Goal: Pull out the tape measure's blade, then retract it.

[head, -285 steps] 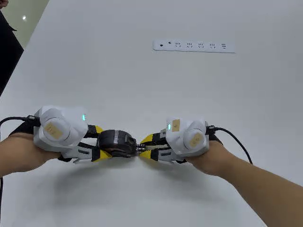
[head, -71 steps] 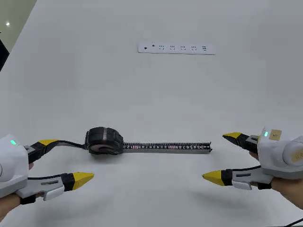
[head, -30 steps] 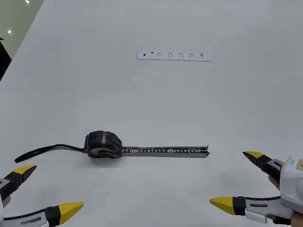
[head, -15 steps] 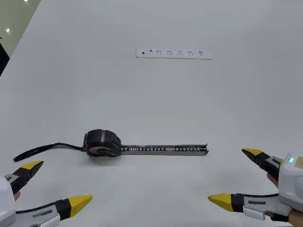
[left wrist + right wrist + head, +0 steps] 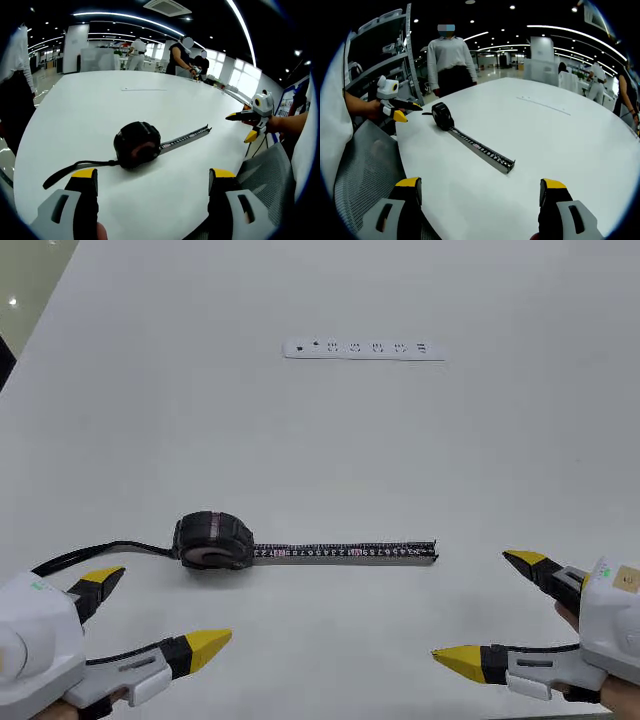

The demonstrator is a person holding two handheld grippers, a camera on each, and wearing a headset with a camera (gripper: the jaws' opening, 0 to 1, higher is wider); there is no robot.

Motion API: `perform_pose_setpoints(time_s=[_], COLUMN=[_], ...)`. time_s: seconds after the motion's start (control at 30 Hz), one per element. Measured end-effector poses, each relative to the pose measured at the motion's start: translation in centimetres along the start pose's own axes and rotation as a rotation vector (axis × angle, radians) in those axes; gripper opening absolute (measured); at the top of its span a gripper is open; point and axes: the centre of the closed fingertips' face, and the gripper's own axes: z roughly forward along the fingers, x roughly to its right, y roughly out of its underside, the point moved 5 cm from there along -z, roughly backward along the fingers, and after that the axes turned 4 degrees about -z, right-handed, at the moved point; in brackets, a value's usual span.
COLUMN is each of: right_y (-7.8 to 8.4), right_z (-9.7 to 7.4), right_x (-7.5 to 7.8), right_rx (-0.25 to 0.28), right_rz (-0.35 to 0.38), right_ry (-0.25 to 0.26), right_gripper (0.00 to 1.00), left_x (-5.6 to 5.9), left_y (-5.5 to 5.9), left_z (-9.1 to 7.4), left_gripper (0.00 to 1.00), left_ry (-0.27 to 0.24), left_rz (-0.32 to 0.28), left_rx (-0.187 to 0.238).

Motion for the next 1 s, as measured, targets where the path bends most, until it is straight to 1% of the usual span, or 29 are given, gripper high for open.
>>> perform_pose_setpoints(time_s=[0.07,0.17,0.2,0.27,0.33,0.4,0.43,0.47,0.53,0.57,0.6,0.63,0.67,0.7,0.73,0.77,0.8,0.83,0.87,0.9,0.93,0.97,1.0], right_y=[0.0,0.0,0.0,0.1,-0.1,-0.3,-0.2,-0.3,-0.3,-0.3,-0.3,-0.2,-0.2,-0.2,-0.2,-0.2,-0.2,-0.2,-0.1,-0.1,-0.1,-0.1,-0.1], right_z=[0.1,0.2,0.3,0.4,0.4,0.5,0.6,0.6,0.6,0.6,0.6,0.6,0.6,0.6,0.6,0.6,0.6,0.6,0.7,0.7,0.8,0.9,0.9], right_x=[0.0,0.0,0.0,0.0,0.1,0.1,0.1,0.1,0.2,0.2,0.2,0.2,0.2,0.2,0.2,0.2,0.2,0.3,0.3,0.3,0.3,0.2,0.2], right_rx=[0.001,0.002,-0.001,0.001,0.000,0.005,0.004,0.002,0.005,0.005,0.002,0.001,0.000,-0.001,-0.003,-0.002,0.002,0.003,0.002,0.002,0.002,-0.001,-0.001], right_rz=[0.004,0.005,0.003,0.006,0.004,0.004,0.002,-0.001,0.001,0.003,0.003,0.004,0.007,0.005,0.005,0.008,0.012,0.015,0.016,0.015,0.016,0.016,0.014], right_ry=[0.003,0.001,0.000,-0.002,-0.005,-0.006,-0.008,-0.008,-0.008,-0.008,-0.006,-0.008,-0.011,-0.010,-0.008,-0.009,-0.008,-0.007,-0.009,-0.009,-0.010,-0.011,-0.012], right_gripper=[0.99,0.99,0.99,0.99,0.99,0.99,0.99,0.99,0.99,0.99,0.99,0.99,0.99,0.99,0.99,0.99,0.99,0.99,0.99,0.99,0.99,0.99,0.99], left_x=[0.1,0.2,0.1,0.1,0.1,0.1,0.0,0.0,0.1,0.2,0.2,0.4,0.5,0.7,0.7,0.6,0.5,0.5,0.3,0.3,0.3,0.3,0.3], left_y=[-0.1,-0.4,-0.6,-0.7,-0.9,-1.0,-1.1,-1.2,-1.2,-1.3,-1.4,-1.3,-1.4,-1.8,-1.8,-1.7,-1.8,-1.8,-1.8,-1.7,-1.7,-1.9,-1.9], left_z=[0.4,1.0,1.3,1.7,2.2,2.9,3.1,3.5,4.0,4.3,4.5,4.8,5.0,5.1,5.2,5.3,5.4,5.4,5.6,5.7,5.6,5.6,5.7], left_gripper=[0.89,0.89,0.89,0.89,0.89,0.89,0.88,0.87,0.88,0.87,0.88,0.88,0.87,0.88,0.88,0.88,0.89,0.89,0.89,0.89,0.88,0.88,0.88], left_ry=[-0.005,-0.008,-0.019,-0.020,-0.025,-0.025,-0.033,-0.025,-0.020,-0.007,-0.009,-0.006,-0.002,0.010,0.011,0.004,0.005,0.007,0.002,0.001,-0.002,-0.008,-0.010], left_rz=[-0.002,-0.014,-0.006,-0.021,-0.020,-0.025,-0.026,-0.043,-0.054,-0.075,-0.064,-0.037,-0.047,-0.059,-0.053,-0.039,-0.043,-0.061,-0.066,-0.065,-0.062,-0.062,-0.067], left_rx=[-0.003,0.005,0.009,0.009,0.015,0.013,0.017,0.015,0.018,0.023,0.021,0.004,0.005,0.022,0.017,0.012,0.013,0.021,0.018,0.012,0.015,0.027,0.026])
